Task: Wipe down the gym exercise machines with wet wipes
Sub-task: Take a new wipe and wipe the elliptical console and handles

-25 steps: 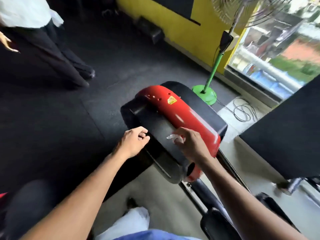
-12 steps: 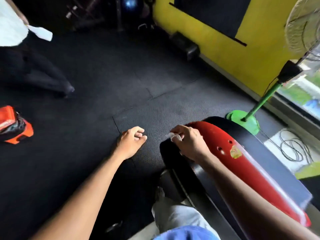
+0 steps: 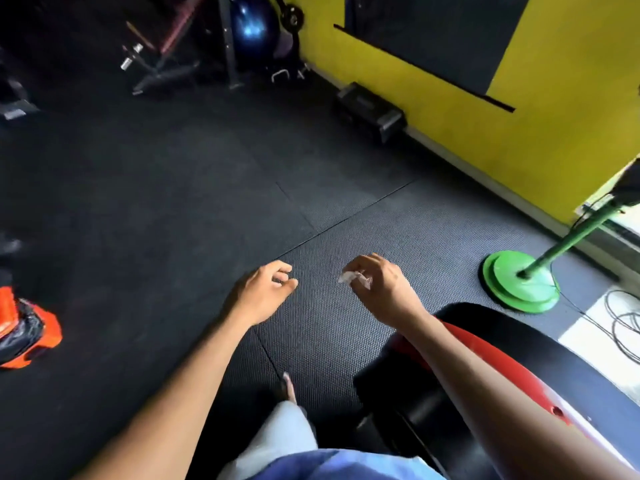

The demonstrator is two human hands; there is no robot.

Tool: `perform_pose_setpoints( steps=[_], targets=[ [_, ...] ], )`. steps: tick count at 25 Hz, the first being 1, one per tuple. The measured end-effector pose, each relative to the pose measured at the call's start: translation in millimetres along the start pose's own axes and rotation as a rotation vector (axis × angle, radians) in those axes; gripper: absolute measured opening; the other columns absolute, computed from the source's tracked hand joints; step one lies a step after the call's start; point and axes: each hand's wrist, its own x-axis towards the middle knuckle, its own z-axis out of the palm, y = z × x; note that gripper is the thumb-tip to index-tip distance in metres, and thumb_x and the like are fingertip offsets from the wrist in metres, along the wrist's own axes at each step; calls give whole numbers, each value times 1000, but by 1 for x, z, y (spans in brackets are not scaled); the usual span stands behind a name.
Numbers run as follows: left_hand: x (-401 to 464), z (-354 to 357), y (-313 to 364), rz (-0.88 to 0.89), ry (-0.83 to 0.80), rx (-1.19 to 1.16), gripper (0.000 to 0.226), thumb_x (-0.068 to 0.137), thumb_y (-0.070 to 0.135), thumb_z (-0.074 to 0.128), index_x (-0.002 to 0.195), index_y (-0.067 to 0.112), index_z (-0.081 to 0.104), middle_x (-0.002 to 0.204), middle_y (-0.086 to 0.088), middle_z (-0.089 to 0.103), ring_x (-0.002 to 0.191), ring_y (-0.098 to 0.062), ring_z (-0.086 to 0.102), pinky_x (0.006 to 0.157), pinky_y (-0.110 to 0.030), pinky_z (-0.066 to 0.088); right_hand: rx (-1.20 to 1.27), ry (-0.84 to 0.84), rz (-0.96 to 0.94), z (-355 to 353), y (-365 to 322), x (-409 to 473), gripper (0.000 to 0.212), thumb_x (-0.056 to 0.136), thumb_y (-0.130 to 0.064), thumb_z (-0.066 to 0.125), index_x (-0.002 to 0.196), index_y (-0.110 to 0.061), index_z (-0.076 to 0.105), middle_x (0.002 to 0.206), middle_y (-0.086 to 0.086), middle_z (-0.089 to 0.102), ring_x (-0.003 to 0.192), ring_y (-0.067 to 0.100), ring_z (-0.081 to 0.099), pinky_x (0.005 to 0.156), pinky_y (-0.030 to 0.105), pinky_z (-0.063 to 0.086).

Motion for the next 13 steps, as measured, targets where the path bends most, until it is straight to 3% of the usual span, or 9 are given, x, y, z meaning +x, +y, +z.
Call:
perform_pose_setpoints(
  steps=[7, 13],
  targets=[
    [192, -40, 34, 193, -148, 40, 30, 95, 36, 71, 123, 26, 68, 110, 7, 73, 101, -14, 73, 93, -32, 54, -43, 152, 198, -16, 35, 117, 16, 94, -22, 64, 108, -26, 72, 102, -8, 64, 91, 11, 62, 80, 28, 51],
    [304, 6, 157, 478, -373, 132, 28, 94, 38, 71, 120, 29, 70, 106, 11, 73, 97, -11, 73, 93, -28, 52, -96, 508, 538, -69, 87, 117, 15, 90, -17, 73, 102, -26, 72, 92, -15, 65, 85, 2, 56, 80, 22, 44]
  ],
)
